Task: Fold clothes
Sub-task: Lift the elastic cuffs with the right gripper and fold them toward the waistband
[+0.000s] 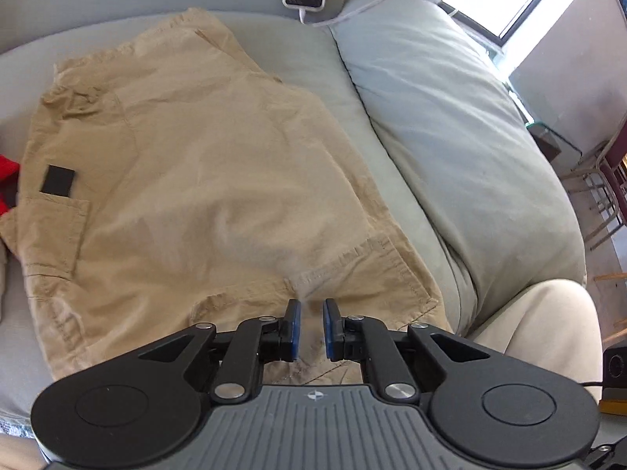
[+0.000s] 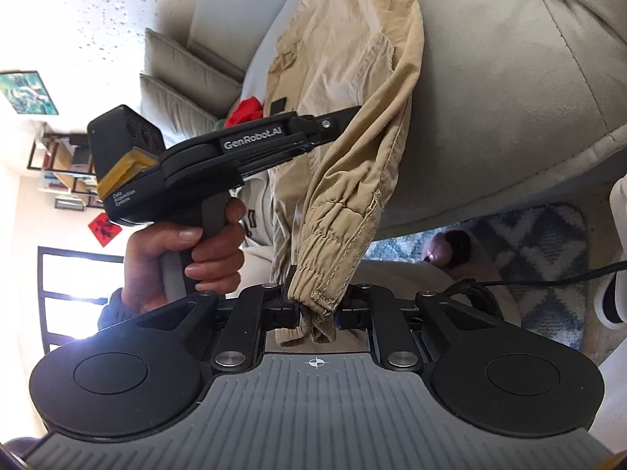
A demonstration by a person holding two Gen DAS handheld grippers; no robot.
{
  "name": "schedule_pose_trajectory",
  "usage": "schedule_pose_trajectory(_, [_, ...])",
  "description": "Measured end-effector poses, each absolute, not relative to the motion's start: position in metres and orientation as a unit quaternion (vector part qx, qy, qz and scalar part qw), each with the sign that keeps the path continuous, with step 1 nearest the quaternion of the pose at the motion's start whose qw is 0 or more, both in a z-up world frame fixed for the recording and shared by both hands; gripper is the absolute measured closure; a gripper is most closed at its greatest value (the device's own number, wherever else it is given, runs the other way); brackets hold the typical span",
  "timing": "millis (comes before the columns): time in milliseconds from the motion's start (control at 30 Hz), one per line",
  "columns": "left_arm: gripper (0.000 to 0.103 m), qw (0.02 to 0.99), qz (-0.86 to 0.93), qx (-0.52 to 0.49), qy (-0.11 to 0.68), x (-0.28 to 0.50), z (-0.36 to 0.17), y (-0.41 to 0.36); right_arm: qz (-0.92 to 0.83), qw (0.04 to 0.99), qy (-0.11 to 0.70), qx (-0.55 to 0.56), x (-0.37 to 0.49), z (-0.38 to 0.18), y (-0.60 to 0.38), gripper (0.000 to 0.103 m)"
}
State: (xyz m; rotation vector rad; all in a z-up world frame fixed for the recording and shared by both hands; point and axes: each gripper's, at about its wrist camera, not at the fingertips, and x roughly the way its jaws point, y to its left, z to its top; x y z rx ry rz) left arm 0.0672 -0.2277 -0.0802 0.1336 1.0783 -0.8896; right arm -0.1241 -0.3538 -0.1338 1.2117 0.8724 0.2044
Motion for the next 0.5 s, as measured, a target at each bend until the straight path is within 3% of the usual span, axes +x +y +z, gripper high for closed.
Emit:
schedule_pose_trajectory(67, [0.075,0.791,-0.403,0.028,0.46,0.068,-0.056,-0.203,0.095,0.726,0.394,0.556,-0.121,-0.132,-0.355,0.088])
schedule_pose_trajectory(167, [0.072,0.832,-0.383,-0.017,0.401,0.069,-0.024,-0.159,0.102,0.725,0.384,0.563,-0.114,-0.122,-0.358,0.088])
schedule_pose_trajectory(500, [0.072,0.899,-0.256,-0.105,0.338,0.085,-0.007,-0.081,0.103,0.741,0.327,0.578,-0.051,-0.081,-0.363,0.087])
